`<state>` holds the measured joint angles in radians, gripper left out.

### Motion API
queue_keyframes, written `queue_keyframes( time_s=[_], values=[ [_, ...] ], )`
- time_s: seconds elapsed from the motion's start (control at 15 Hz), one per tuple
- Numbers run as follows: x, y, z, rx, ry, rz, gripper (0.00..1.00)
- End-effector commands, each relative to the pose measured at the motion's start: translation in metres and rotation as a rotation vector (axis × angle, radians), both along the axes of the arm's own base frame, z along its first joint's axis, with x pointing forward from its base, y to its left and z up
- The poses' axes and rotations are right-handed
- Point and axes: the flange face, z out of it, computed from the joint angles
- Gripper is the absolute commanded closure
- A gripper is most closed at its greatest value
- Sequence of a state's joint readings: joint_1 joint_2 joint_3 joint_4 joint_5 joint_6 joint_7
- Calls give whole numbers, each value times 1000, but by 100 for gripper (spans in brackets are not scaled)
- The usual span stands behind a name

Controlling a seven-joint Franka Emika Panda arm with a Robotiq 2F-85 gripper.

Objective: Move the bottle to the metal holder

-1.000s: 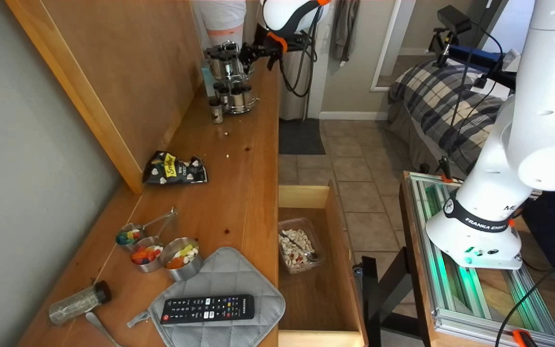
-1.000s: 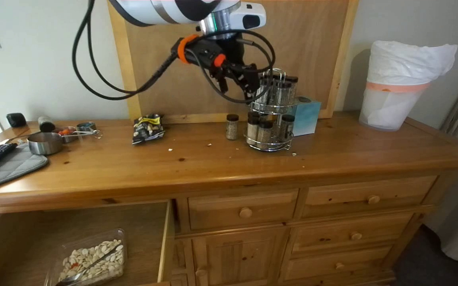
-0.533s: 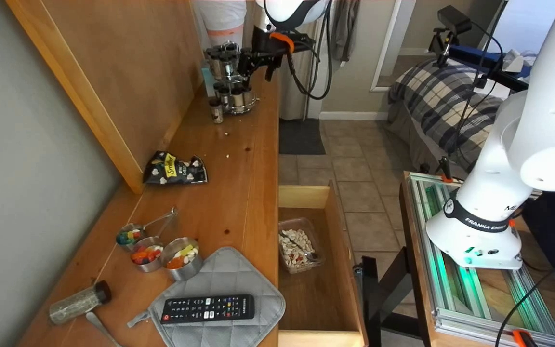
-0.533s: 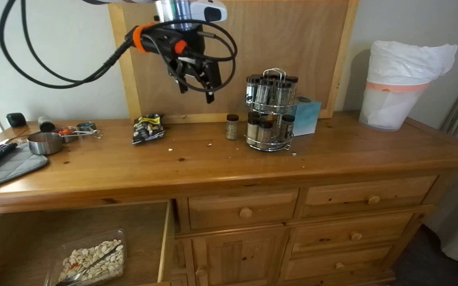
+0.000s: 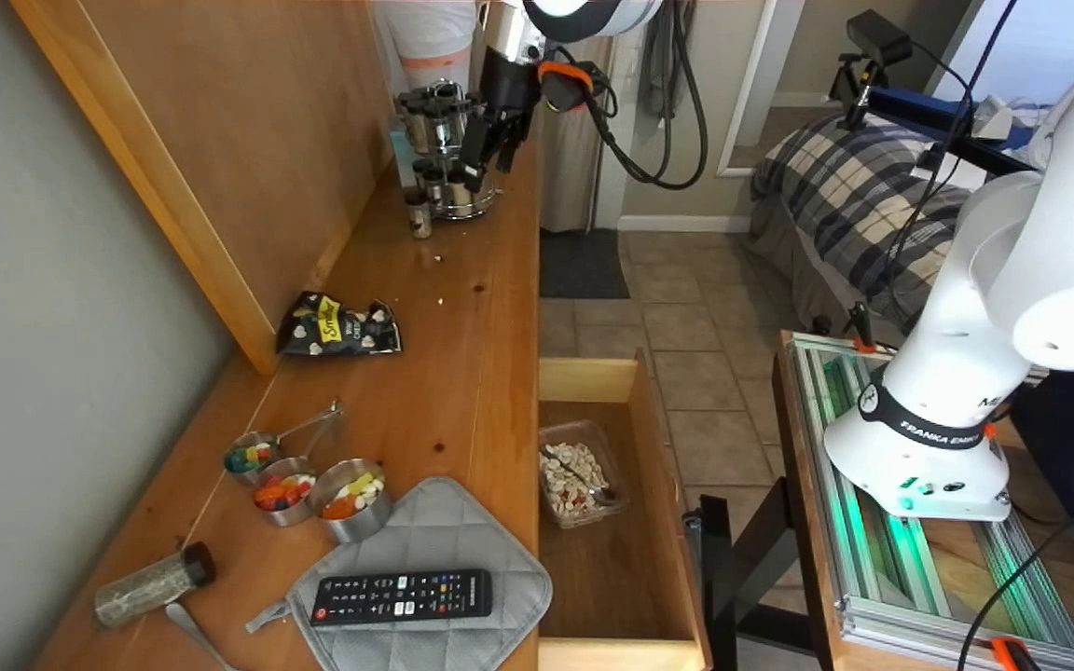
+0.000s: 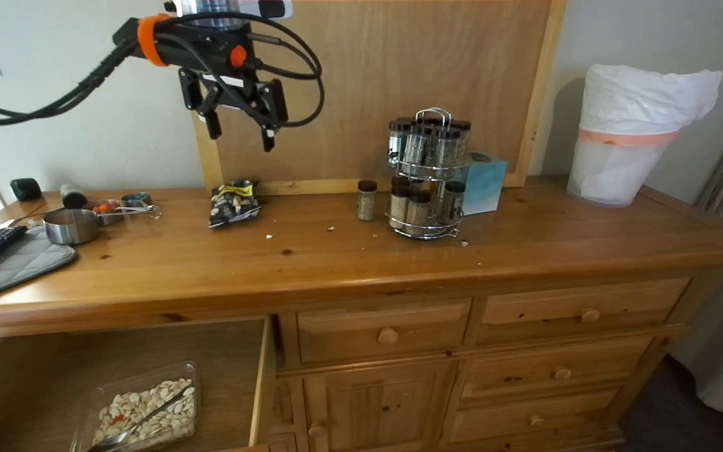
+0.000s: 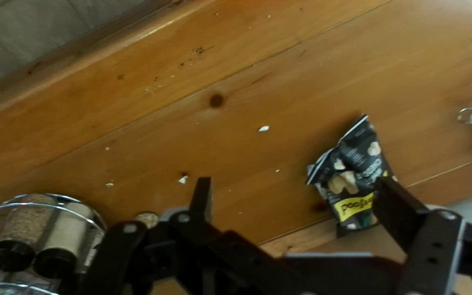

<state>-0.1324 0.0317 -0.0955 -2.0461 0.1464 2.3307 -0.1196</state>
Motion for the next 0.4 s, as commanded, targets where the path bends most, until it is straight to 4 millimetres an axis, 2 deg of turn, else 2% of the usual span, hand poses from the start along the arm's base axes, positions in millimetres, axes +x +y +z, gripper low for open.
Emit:
queue_keyframes(
  time_s=[0.0, 0.33],
  values=[
    [-3, 5, 2, 13, 1, 33, 0],
    [-8, 10, 5, 20, 0, 66, 0]
  ],
)
